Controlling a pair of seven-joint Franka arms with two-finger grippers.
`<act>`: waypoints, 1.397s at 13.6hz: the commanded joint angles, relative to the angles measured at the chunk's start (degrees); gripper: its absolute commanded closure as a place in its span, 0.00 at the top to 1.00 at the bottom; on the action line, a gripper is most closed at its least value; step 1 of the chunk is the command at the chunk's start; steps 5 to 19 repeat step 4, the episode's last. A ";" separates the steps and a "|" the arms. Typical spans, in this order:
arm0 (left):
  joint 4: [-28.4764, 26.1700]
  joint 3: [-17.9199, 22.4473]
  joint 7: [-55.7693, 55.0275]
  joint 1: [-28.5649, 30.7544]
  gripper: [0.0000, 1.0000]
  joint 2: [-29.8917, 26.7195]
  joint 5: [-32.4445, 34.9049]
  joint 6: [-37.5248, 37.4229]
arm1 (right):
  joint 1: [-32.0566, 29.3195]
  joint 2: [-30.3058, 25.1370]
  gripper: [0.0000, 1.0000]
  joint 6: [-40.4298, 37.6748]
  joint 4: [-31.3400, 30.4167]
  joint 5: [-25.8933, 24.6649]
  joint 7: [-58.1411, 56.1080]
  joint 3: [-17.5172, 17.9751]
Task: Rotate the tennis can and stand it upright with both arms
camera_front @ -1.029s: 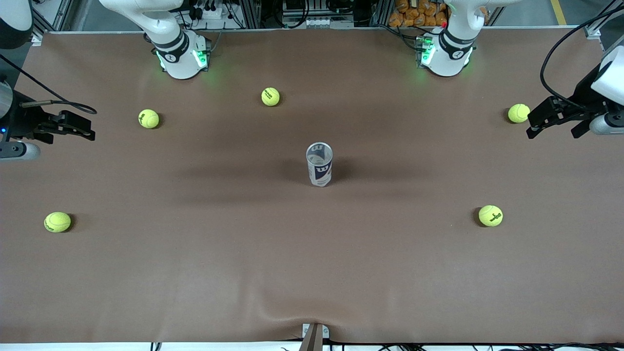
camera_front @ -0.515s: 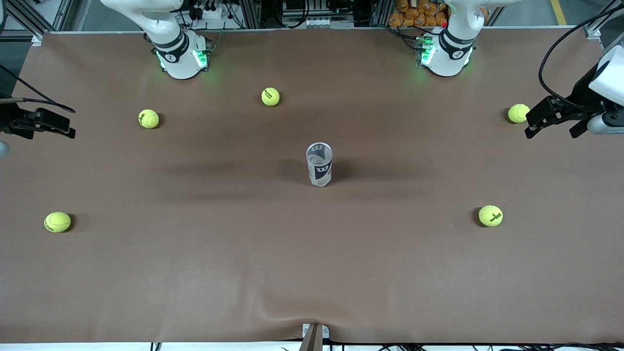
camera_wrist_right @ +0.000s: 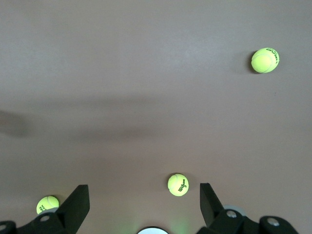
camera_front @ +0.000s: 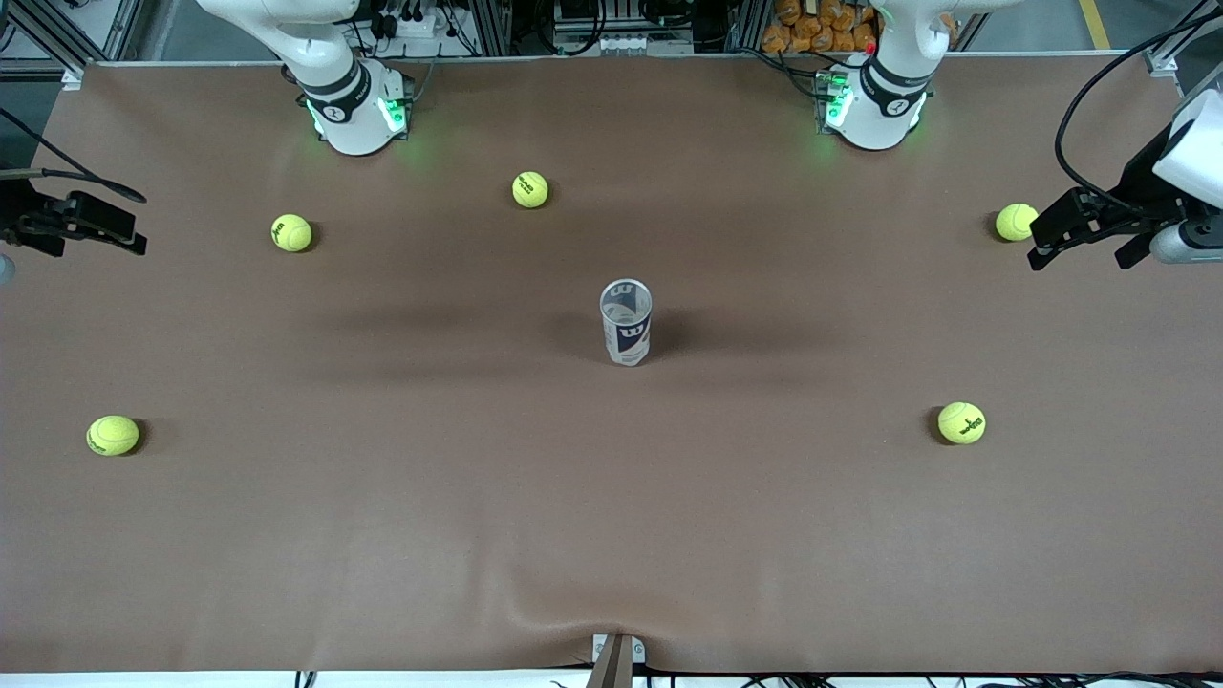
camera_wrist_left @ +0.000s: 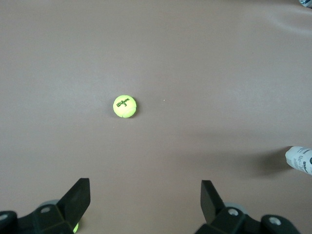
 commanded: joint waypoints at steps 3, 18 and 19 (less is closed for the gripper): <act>-0.01 -0.41 -0.49 0.20 1.00 -0.69 0.23 -0.92 | 0.61 -4.09 1.00 1.68 -4.36 0.97 0.49 0.33; -0.01 -0.41 -0.40 0.20 1.00 -0.69 0.23 -0.92 | 0.61 -4.53 1.00 1.94 -4.81 0.97 0.40 0.33; -0.01 -0.41 -0.40 0.20 1.00 -0.69 0.23 -0.92 | 0.61 -4.53 1.00 1.94 -4.81 0.97 0.40 0.33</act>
